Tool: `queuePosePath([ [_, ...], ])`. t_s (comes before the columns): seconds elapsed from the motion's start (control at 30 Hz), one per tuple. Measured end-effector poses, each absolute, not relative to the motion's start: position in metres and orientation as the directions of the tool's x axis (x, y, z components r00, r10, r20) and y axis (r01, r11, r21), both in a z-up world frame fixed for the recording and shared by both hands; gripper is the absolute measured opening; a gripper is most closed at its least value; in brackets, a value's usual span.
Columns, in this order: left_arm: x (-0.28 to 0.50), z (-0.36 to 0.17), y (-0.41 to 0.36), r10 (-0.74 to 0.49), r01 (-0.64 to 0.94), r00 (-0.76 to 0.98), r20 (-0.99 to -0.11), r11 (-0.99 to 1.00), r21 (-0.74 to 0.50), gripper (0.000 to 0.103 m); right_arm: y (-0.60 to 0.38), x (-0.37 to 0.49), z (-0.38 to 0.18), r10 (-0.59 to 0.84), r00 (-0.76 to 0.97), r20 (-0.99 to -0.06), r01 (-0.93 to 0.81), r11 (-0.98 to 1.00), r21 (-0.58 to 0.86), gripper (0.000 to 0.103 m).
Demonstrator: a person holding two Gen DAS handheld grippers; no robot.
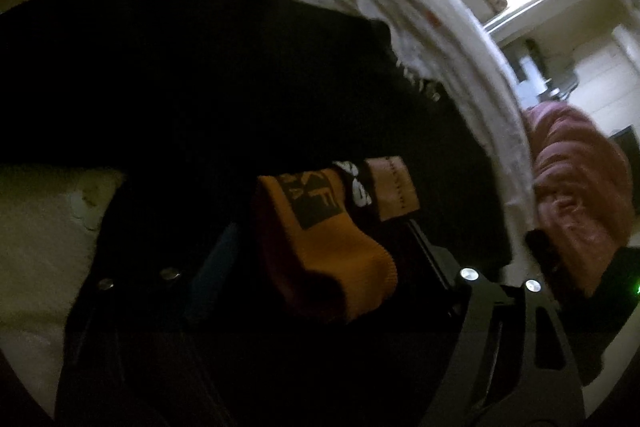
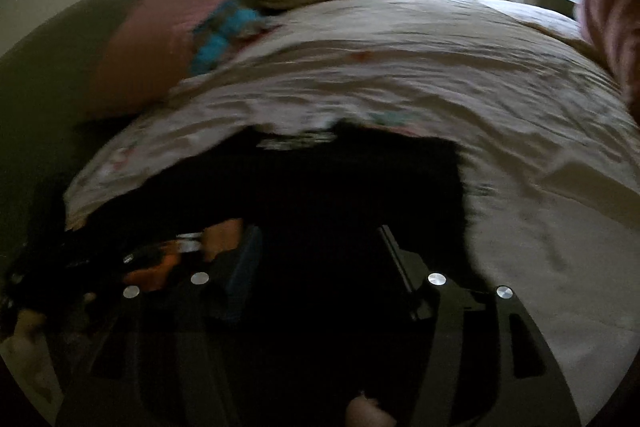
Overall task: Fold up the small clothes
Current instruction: 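Lift the sleeve with the right gripper and fold it across the shirt body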
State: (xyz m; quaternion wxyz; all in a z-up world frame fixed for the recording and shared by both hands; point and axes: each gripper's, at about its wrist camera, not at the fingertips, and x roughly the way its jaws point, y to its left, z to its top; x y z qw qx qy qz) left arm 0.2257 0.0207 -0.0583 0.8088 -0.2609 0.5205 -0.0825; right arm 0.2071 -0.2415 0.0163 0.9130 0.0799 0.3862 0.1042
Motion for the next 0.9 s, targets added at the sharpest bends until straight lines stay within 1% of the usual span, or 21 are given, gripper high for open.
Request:
queuePosePath([
  [0.07,0.227,-0.056,0.009,-0.356,-0.13,0.444,-0.822,0.883,-0.452,0.037,-0.258,0.216,0.011,0.193,0.659,-0.727,-0.076,0.979,0.191,0.062],
  [0.1,0.229,-0.054,0.004,-0.341,-0.118,0.448,-0.826,0.894,-0.433,0.028,-0.263,0.22,0.008,0.165,0.65,-0.742,-0.055,0.984,0.171,0.063],
  [0.13,0.231,-0.05,0.0,-0.335,-0.099,0.454,-0.826,0.902,-0.42,0.011,-0.27,0.225,0.004,0.143,0.639,-0.755,-0.039,0.987,0.154,0.063],
  [0.17,0.233,-0.043,-0.003,-0.343,-0.077,0.467,-0.815,0.902,-0.424,0.009,-0.277,0.23,0.001,0.117,0.636,-0.763,-0.013,0.99,0.141,0.063],
  [0.23,0.236,-0.023,-0.01,-0.326,-0.029,0.509,-0.797,0.919,-0.394,0.006,-0.286,0.238,-0.006,0.086,0.623,-0.778,0.026,0.991,0.13,0.063],
  [0.33,0.238,0.011,-0.024,-0.289,0.05,0.578,-0.763,0.946,-0.321,0.005,-0.294,0.253,-0.019,0.063,0.596,-0.8,0.058,0.991,0.121,0.063],
  [0.4,0.241,0.031,-0.026,-0.268,0.079,0.624,-0.734,0.956,-0.281,0.005,-0.295,0.261,-0.028,0.072,0.583,-0.809,0.064,0.989,0.134,0.063],
  [0.47,0.246,0.036,-0.022,-0.229,0.077,0.643,-0.731,0.969,-0.236,0.005,-0.296,0.265,-0.033,0.062,0.57,-0.819,0.074,0.989,0.127,0.063],
  [0.53,0.251,0.025,-0.014,-0.192,0.053,0.627,-0.755,0.977,-0.204,0.006,-0.294,0.265,-0.038,0.039,0.566,-0.823,0.082,0.991,0.103,0.063],
  [0.7,0.254,-0.023,0.013,-0.175,-0.026,0.535,-0.826,0.974,-0.224,0.006,-0.289,0.262,-0.047,-0.015,0.56,-0.828,0.088,0.995,0.042,0.063],
  [0.8,0.252,-0.042,0.02,-0.161,-0.052,0.508,-0.846,0.975,-0.217,0.012,-0.286,0.258,-0.043,-0.038,0.579,-0.814,0.096,0.995,0.022,0.063],
  [0.9,0.25,-0.046,0.024,-0.157,-0.065,0.508,-0.847,0.973,-0.22,0.018,-0.274,0.246,-0.029,0.0,0.648,-0.762,0.043,0.998,0.038,0.063],
])
